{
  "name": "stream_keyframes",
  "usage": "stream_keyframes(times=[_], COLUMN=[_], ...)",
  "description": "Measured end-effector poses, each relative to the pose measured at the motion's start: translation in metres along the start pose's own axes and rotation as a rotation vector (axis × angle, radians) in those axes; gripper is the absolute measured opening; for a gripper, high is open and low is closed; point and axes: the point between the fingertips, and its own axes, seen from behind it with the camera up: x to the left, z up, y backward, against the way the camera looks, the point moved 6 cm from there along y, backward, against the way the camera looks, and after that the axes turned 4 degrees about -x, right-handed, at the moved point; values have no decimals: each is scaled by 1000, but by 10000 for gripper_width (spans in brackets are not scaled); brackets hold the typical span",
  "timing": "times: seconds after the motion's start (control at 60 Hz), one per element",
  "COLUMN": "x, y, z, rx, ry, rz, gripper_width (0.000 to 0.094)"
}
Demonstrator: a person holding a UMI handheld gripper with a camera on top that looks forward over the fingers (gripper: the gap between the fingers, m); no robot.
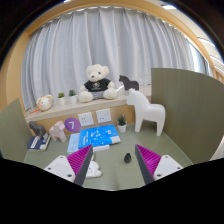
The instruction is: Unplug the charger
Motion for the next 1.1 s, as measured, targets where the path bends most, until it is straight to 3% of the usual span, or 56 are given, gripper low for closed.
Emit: stream_keyframes(times=[0.133,0.433,0.733,1.1], x=[37,107,133,127], y=[72,180,227,241], z=[-11,-78,-75,-71], rx=[-21,71,34,22], ry=[12,86,139,147], rz=[28,114,176,183], gripper_width=[855,857,868,862])
